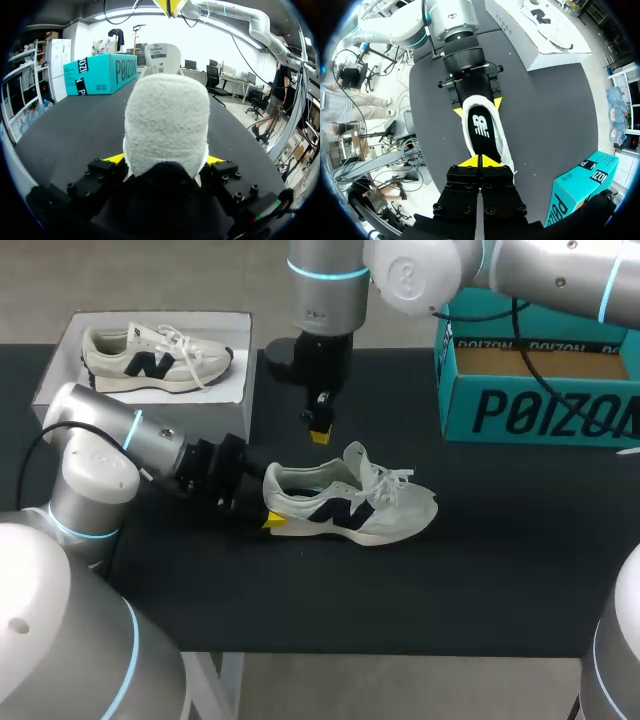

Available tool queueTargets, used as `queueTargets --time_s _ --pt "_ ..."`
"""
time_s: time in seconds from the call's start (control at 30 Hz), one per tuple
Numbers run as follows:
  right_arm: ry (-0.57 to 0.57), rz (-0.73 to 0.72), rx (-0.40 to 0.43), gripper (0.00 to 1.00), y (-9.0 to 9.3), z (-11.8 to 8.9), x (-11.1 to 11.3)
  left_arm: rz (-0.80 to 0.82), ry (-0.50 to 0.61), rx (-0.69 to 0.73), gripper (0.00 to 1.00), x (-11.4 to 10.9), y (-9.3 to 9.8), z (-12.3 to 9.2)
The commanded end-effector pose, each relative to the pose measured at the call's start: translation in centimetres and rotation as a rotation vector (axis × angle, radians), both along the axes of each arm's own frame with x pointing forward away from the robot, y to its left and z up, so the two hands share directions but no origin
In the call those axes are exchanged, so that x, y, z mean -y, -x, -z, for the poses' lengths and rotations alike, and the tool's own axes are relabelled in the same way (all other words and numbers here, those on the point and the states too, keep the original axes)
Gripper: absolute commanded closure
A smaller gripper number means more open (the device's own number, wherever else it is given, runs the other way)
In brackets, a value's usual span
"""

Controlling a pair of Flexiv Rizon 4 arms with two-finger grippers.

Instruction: Take the shoe out of the shoebox, open the shoe tongue, remove and reinsert the insole, then place the shoe into the shoebox

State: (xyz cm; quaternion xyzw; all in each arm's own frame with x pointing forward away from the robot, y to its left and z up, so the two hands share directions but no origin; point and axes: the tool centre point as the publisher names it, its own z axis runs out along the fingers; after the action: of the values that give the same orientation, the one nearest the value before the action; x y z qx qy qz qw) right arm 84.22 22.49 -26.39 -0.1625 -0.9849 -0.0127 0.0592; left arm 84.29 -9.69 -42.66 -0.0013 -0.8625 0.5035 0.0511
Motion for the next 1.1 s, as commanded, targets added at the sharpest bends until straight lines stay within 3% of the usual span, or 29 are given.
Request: queueTargets --time_s 0.03,0.37,0.6,1.1 --pt "-0.005 0.006 -0.011 1.0 -0.3 2.4 0.5 0.0 -0.001 -0.001 1.0 0.3 0.0 0.4" --pt "0.023 -0.034 0.006 1.0 -0.7 5.3 1.7 0.0 -0.001 -0.001 1.0 0.3 0.0 0.4" --pt "0.025 -0.078 0.075 1.0 -0.7 7.4 1.0 0.0 -0.001 -0.001 1.0 0.3 0.0 0.4" --pt "0.073 -0.094 0.074 1.0 -1.4 11.0 0.6 0.0 -0.001 -0.001 1.0 0.3 0.0 0.4"
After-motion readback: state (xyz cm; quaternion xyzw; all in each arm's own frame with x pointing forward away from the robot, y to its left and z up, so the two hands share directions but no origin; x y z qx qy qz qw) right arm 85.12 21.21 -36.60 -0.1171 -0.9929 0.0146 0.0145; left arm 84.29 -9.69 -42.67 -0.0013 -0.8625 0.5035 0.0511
